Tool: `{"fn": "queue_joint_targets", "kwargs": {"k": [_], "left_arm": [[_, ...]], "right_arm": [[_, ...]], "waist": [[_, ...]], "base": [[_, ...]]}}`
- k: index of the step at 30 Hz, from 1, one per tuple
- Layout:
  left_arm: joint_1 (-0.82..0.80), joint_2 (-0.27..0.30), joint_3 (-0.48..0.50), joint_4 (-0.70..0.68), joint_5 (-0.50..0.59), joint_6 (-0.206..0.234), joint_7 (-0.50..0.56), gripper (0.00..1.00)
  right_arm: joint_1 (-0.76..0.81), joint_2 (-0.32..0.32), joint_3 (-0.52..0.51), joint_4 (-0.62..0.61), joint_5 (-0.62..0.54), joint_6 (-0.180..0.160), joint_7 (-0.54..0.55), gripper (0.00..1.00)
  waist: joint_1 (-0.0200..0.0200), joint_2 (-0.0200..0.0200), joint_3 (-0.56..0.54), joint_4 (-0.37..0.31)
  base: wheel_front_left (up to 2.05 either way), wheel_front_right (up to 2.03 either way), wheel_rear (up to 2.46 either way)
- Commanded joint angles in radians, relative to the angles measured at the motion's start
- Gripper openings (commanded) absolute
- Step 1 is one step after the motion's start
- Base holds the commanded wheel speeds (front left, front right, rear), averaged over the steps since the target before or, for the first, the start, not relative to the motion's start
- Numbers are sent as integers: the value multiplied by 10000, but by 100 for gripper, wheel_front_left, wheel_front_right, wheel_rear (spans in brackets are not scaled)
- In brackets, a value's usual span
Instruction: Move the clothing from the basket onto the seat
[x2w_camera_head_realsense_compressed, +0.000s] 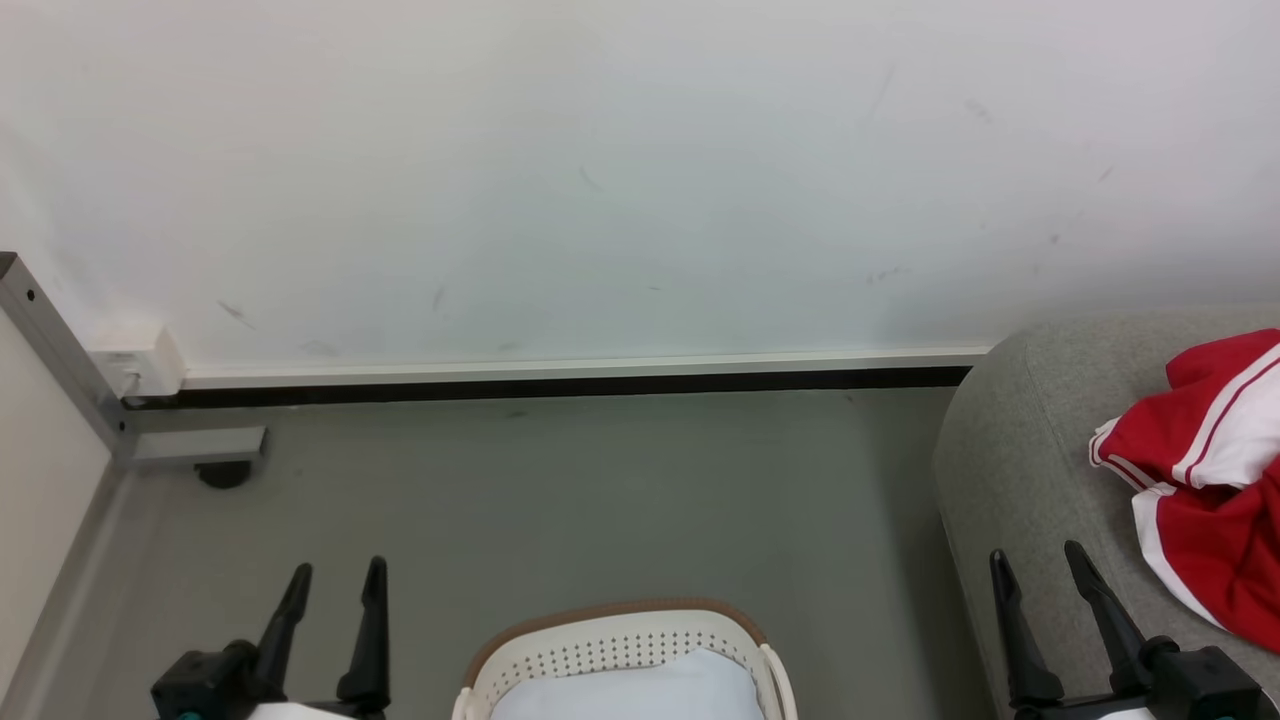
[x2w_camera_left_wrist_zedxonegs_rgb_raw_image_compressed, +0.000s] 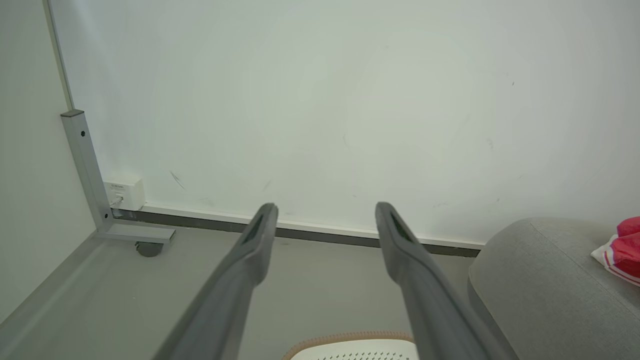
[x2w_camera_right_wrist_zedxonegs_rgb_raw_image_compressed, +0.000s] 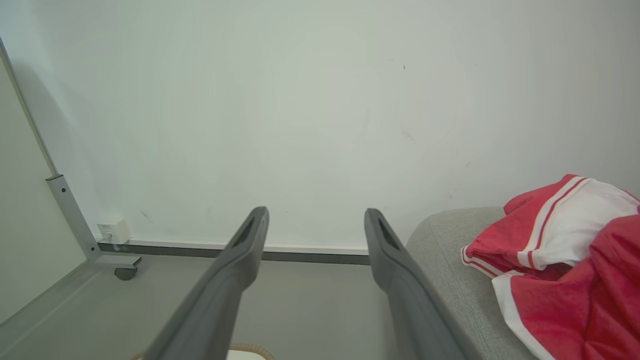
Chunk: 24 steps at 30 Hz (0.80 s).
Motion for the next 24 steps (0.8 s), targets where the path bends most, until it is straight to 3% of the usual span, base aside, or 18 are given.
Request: {"fn": "queue_joint_targets", "kwargs": {"k": [1,18,19,24], "left_arm": [[66,-14,7,7,175,-42,-5,100],[-34,108,-125,54,-44,-41,-5,100],[-15,43,-152,45,-39,-12,-2,0],[124,-74,-153,375,-285,-10,100,0]], "right_arm": [[-73,-25,-2,-36,84,-23,-30,100],[-299,10,142,78,301,-23,-32,100],[-166,37,141,56,183,0,0,0],[63,89,122,345,425,2,85,0]], "waist": [[0,0,-3,-2],[0,0,5,-125],[0,0,6,-127],[0,0,11,-122]], "base": [[0,0,0],[0,0,0],[0,0,0],[0,0,0]]}}
